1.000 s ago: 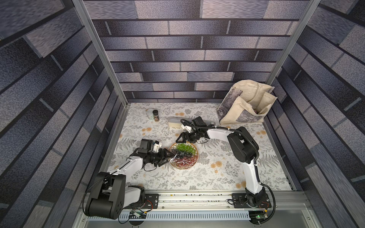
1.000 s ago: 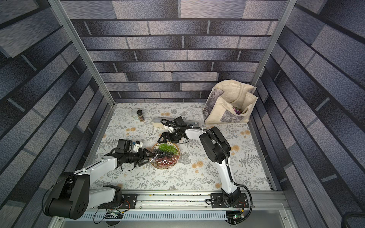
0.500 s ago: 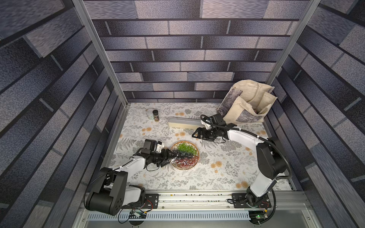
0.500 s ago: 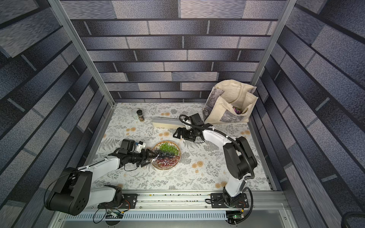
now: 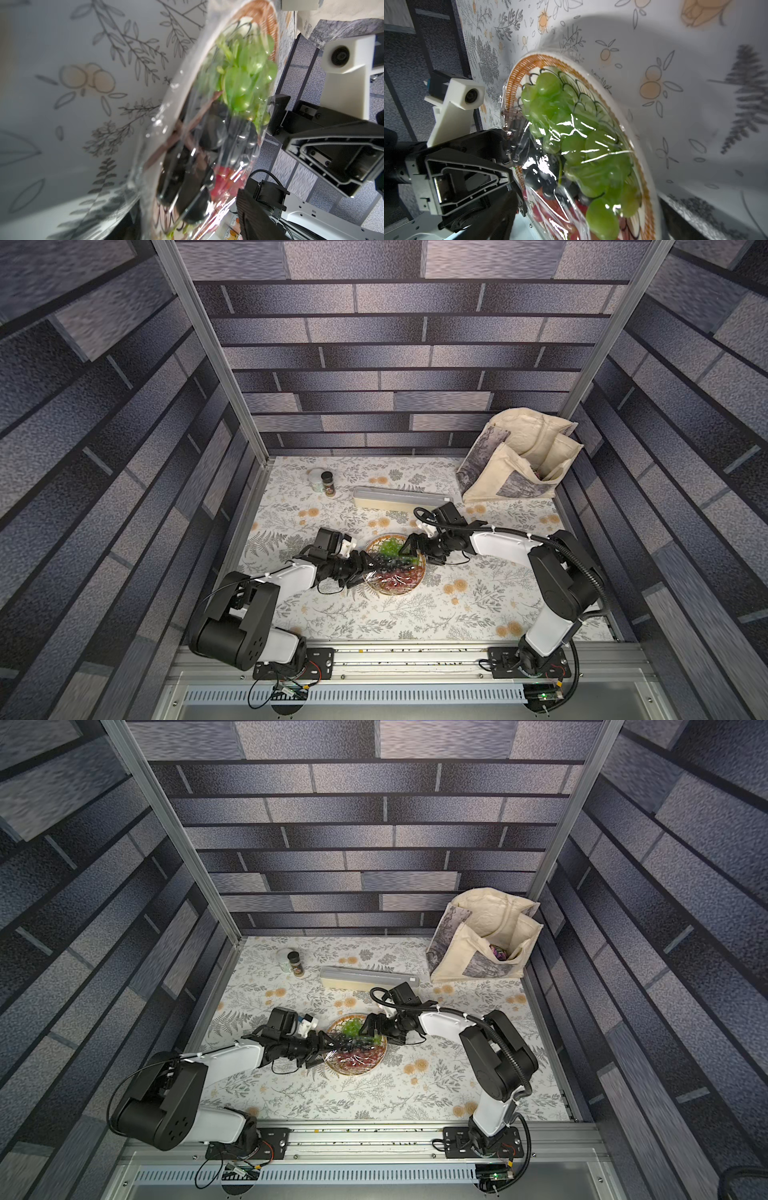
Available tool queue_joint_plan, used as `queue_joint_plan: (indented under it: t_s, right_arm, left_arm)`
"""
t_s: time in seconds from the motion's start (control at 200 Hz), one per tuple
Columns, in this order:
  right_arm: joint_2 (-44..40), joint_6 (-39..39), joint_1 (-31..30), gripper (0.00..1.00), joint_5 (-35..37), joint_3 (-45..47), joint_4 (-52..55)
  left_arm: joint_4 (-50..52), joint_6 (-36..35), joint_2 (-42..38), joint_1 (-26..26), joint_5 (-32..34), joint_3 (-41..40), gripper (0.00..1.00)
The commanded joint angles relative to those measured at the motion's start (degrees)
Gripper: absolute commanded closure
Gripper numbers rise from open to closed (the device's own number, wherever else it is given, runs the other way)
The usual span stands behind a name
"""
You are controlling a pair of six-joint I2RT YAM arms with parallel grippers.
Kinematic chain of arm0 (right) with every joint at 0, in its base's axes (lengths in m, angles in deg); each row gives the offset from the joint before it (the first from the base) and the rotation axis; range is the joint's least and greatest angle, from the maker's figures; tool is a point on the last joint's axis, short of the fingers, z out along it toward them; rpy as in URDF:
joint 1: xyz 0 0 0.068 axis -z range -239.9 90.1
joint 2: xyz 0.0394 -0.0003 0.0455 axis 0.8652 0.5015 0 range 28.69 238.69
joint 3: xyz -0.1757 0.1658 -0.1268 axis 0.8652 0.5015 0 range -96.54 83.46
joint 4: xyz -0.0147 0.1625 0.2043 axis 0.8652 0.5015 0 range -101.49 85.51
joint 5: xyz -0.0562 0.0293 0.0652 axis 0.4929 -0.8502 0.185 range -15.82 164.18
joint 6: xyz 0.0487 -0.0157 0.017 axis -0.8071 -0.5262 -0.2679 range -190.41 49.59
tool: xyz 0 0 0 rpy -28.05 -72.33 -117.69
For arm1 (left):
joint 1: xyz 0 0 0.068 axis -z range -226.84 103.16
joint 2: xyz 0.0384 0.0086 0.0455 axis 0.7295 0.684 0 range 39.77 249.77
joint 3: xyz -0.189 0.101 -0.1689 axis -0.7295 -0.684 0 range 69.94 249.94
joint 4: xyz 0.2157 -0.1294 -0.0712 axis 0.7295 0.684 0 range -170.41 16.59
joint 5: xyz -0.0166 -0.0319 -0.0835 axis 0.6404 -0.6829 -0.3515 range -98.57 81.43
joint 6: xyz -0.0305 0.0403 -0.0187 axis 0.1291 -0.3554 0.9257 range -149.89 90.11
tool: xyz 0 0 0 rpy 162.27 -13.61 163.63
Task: Wrap the plate with plastic wrap
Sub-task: Cover the plate with plastic wrap, then reset both arms
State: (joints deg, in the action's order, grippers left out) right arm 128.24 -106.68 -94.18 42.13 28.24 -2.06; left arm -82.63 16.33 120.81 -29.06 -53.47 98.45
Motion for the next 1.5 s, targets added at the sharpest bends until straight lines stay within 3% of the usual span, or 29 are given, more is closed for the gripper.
queue_joint_plan:
  t_s: [0.0,0.2,0.321,0.416,0.526,0.656,0.837,0.927,0.977,1.162,1.297,1.418,1.493]
  right_arm:
    - [-2.25,-2.01,2.21,0.03,-0.28,2.04,-3.11]
    - [-9.92,5.62,9.76,0.02,8.09,3.63,8.37]
    - [-16.46,12.28,15.38,0.01,15.7,3.44,14.4]
    - [-22.3,17.59,20.07,0.0,22.46,4.36,14.81]
    - [-28.21,25.51,23.94,0.0,31.74,8.05,9.6]
    - [-32.36,34.3,27.03,0.0,39.03,16.88,-6.39]
    - [-27.52,38.16,29.76,0.0,38.31,25.8,-30.77]
    - [-22.83,38.45,30.07,0.0,36.44,29.49,-44.15]
    - [-20.61,38.52,30.21,0.0,36.23,29.38,-45.06]
    - [-10.81,38.54,30.5,0.0,34.99,35.91,-65.92]
    - [-11.72,36.82,30.85,0.0,39.79,34.47,-61.23]
    - [-11.89,36.78,30.82,0.0,39.75,34.32,-60.71]
    - [-11.65,36.75,30.84,0.0,39.74,34.44,-61.32]
  left_arm:
    - [-2.44,0.98,0.01,0.06,2.37,2.36,0.33]
    - [6.1,-4.34,-6.36,-6.29,6.92,2.25,0.3]
    - [23.26,-14.32,-12.81,-11.48,16.06,8.17,0.28]
    - [26.64,-18.55,-18.18,-17.12,22.62,10.57,0.22]
    - [20.69,-21.24,-23.18,-25.24,27.97,8.7,0.12]
    - [11.71,-27.07,-24.81,-30.81,33.54,6.2,0.01]
    - [-1.81,-36.25,-22.07,-31.76,39.17,2.62,0.0]
    - [-10.62,-36.81,-19.6,-31.96,40.2,-0.32,0.0]
    - [-14.95,-36.65,-17.76,-32.08,40.01,-1.74,0.0]
    - [-29.15,-39.75,-10.11,-30.97,38.83,-5.56,0.0]
    - [-37.06,-40.45,-5.08,-29.49,36.86,-7.12,0.0]
    - [-38.47,-41.47,-2.05,-26.97,35.52,-5.72,0.0]
    - [-44.77,-42.24,2.0,-25.66,35.37,-6.85,0.0]
